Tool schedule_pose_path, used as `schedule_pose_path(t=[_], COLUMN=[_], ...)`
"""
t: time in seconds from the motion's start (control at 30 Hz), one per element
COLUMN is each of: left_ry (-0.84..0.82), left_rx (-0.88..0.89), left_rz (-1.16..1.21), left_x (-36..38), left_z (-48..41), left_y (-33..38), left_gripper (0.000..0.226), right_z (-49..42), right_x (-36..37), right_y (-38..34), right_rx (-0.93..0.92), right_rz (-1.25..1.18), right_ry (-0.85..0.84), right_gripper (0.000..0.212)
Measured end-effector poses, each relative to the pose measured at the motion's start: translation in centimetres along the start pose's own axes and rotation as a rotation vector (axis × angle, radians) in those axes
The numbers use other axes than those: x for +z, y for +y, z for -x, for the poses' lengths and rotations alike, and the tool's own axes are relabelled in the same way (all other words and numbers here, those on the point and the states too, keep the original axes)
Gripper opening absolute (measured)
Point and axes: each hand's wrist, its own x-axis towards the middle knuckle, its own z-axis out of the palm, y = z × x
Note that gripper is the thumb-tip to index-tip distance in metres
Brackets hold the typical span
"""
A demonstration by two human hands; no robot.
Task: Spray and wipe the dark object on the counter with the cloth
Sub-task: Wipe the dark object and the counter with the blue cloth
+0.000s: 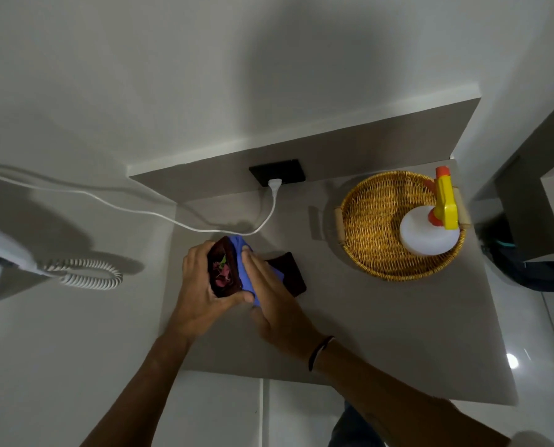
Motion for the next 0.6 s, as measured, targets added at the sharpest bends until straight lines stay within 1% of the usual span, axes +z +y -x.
schedule_pose_path(t=[0.07,0.1,0.17,0.2,0.27,0.33,0.37,0.4,0.43,0.47,0.5,0.53,0.57,0.6], left_ry=[0.011,0.017,0.001,-0.008,-0.009,-0.013,-0.021,-0.03,-0.033,-0.03,-0.027,-0.028,-0.027,-0.025], left_rx=[-0.016,-0.028,-0.04,-0.038,-0.031,-0.011,-0.006,-0.009,-0.017,-0.025,-0.035,-0.047,-0.054,-0.058], left_rz=[0.042,0.052,0.027,0.007,-0.019,-0.043,-0.048,-0.045,-0.038,-0.032,-0.03,-0.036,-0.046,-0.057], left_x=[0.1,0.1,0.4,0.5,0.5,0.3,0.2,0.1,0.1,0.1,0.2,0.2,0.3,0.3], left_z=[0.5,0.7,0.8,0.7,0.2,-0.4,-0.5,-0.4,-0.2,0.0,0.2,0.3,0.3,0.3], left_y=[0.3,0.5,0.7,0.8,0.8,0.8,0.8,0.7,0.8,0.8,0.9,0.9,0.8,0.8], left_gripper=[0.118,0.119,0.126,0.13,0.131,0.123,0.12,0.12,0.122,0.125,0.129,0.132,0.133,0.131], right_z=[0.9,1.4,2.2,2.3,1.6,0.6,0.4,0.5,0.8,1.2,1.8,2.5,3.1,3.3], right_x=[-0.7,-1.5,-3.0,-3.4,-2.6,-1.0,-0.5,-0.2,-0.1,-0.3,-0.8,-1.2,-1.6,-2.0], right_y=[1.9,3.6,6.4,6.7,5.0,2.2,1.4,1.3,1.8,3.1,4.7,6.2,7.5,8.3], right_rx=[-0.049,-0.047,0.082,0.12,0.049,0.023,0.033,0.014,0.001,-0.014,-0.013,0.027,0.08,0.121], right_rz=[0.118,0.225,0.35,0.333,0.234,0.066,0.01,0.007,0.039,0.126,0.285,0.434,0.523,0.536], right_ry=[-0.056,-0.097,-0.165,-0.188,-0.128,-0.044,-0.014,-0.006,-0.019,-0.047,-0.091,-0.133,-0.176,-0.2], right_gripper=[0.078,0.074,0.066,0.064,0.068,0.08,0.085,0.088,0.088,0.084,0.077,0.071,0.067,0.066])
